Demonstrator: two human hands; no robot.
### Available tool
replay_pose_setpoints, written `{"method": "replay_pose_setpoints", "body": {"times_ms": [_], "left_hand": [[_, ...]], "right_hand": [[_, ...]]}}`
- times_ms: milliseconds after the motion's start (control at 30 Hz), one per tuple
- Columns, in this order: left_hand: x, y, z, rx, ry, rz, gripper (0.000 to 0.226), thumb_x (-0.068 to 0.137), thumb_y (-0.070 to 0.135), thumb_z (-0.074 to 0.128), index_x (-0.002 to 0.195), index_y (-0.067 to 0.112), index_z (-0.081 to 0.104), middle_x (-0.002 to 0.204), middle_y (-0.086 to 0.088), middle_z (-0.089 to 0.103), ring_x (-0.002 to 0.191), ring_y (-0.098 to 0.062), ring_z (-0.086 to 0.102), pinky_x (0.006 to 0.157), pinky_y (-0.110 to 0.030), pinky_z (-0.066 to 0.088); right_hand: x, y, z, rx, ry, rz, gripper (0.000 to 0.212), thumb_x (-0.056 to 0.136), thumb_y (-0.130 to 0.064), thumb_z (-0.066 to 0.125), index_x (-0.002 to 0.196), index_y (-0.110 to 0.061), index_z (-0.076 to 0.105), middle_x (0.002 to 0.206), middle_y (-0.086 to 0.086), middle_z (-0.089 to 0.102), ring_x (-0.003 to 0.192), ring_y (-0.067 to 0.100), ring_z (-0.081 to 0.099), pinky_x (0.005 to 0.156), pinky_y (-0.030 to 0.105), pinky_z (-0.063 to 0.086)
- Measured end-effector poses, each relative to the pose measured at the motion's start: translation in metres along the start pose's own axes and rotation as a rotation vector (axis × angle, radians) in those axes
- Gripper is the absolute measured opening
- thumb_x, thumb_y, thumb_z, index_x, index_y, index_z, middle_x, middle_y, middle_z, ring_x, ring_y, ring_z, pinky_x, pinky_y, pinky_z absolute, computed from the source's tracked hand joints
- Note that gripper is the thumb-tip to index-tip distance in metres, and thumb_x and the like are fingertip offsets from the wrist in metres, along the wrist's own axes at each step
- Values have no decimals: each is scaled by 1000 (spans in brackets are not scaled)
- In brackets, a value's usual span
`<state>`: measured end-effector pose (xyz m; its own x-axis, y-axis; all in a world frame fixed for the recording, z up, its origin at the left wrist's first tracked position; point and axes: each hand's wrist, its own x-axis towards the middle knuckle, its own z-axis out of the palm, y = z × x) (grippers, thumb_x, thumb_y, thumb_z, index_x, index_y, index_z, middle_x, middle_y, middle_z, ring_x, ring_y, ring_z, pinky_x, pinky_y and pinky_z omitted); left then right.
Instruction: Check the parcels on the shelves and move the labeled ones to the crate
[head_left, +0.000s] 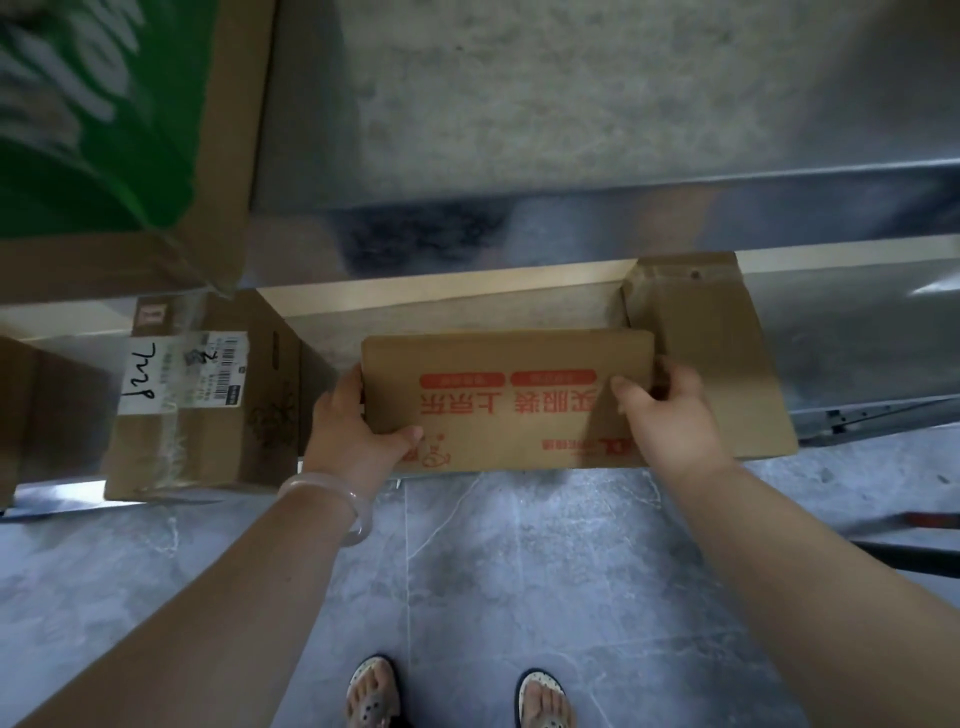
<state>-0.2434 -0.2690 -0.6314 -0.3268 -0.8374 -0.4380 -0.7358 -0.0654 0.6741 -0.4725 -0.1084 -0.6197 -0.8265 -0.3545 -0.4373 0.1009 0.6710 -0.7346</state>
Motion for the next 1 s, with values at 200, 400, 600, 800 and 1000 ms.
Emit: {"method": "replay_pose_setpoints", "body": {"times_ms": [200,400,600,800,1000], "left_hand": [[-26,16,-7,-227,28,-110,70,80,46,75,134,16,43,127,-1,52,106,-16,49,86,-31,40],[-34,25,-19,-351,91,-199,46,90,52,60,117,21,39,104,2,51,96,-22,52,80,-32,35],[-42,18,-27,-274,1,32,71,89,18,69,148,35,33,118,15,56,96,4,53,81,-7,36],[-55,15,-30,-313,25,24,71,84,25,76,141,25,35,119,9,53,108,-10,52,89,-22,39],[-72,20,-33,-414,123,-85,41,91,40,63,118,24,36,93,16,49,83,-4,51,80,-25,35]], "right_hand": [[-29,-9,-9,90,-6,-21,44,83,-39,72,114,-16,49,104,-1,63,98,18,61,82,32,48],[-45,-7,-17,196,-42,30,52,79,-56,67,112,-19,53,107,-2,64,97,13,61,85,32,49],[-46,0,-21,128,-153,-47,52,85,-11,69,127,-37,54,107,-12,67,97,4,63,92,26,47],[-54,2,-20,146,-100,47,57,79,-35,77,128,-23,48,115,-4,63,108,15,60,95,35,48],[-74,-7,-27,149,-35,103,52,86,-55,61,118,-15,49,111,2,59,104,23,56,87,37,44]]}}
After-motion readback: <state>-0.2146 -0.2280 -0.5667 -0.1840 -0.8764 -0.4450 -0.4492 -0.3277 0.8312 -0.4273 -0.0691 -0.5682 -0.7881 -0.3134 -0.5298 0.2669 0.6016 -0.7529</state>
